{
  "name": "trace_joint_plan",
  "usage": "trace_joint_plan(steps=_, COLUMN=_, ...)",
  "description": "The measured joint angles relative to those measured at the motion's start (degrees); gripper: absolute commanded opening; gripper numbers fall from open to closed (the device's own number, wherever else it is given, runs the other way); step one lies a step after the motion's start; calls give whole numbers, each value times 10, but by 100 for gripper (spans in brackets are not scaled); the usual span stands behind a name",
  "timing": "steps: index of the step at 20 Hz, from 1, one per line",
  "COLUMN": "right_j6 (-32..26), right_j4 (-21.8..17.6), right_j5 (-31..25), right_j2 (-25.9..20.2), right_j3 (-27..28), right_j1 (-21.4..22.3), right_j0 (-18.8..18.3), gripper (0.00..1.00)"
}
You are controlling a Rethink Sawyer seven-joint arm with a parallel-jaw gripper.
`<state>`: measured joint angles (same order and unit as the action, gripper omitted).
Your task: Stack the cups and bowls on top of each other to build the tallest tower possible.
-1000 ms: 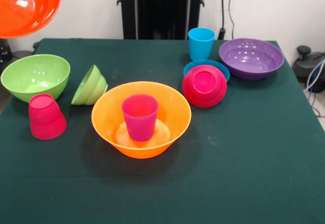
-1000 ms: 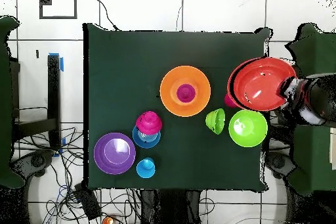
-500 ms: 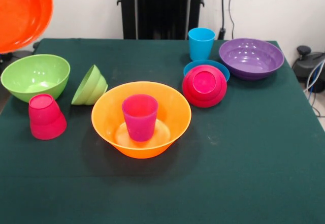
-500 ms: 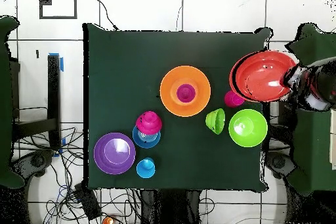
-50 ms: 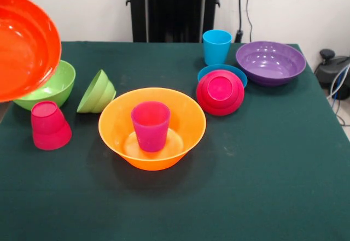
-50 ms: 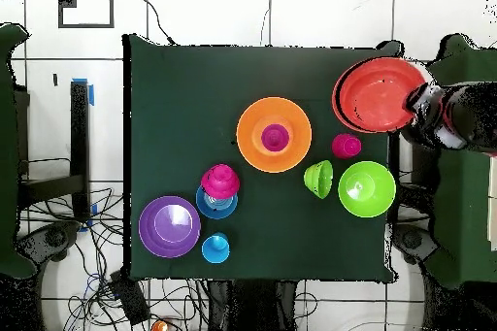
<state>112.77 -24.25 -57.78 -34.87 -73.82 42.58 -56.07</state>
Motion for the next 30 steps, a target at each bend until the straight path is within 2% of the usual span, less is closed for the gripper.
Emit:
trace_joint_plan(steps=8, right_j6=0, right_j4=26, right_j5=33, right_j2=-10, right_j3=0, right_j1=-14, right_j0=0, gripper=0)
trace_joint_plan(steps=12, right_j6=0, right_j4=52, right_j5=58, right_j2=-20, right_j3=-9, right_j1=-16, right_j0=-3, gripper=0)
trace_joint_plan(steps=17, right_j6=0, right_j4=108, right_j5=137, right_j2=-64, right_j3=-52, right_j1=-16, right_j0=-26, gripper=0)
trace_joint_plan(steps=20, right_j6=0, right_j4=127, right_j5=173, right_j2=-90, right_j3=-77, right_j1=-16, right_j0=-41, gripper=0)
trace_joint_plan(steps=26, right_j6=0, right_j4=135, right_j5=202, right_j2=-128, right_j3=-115, right_j1=-16, right_j0=-65, gripper=0)
trace_joint_plan(steps=30, right_j6=0, right_j4=135, right_j5=209, right_j2=-183, right_j3=-155, right_j1=-21, right_j0=-105, gripper=0)
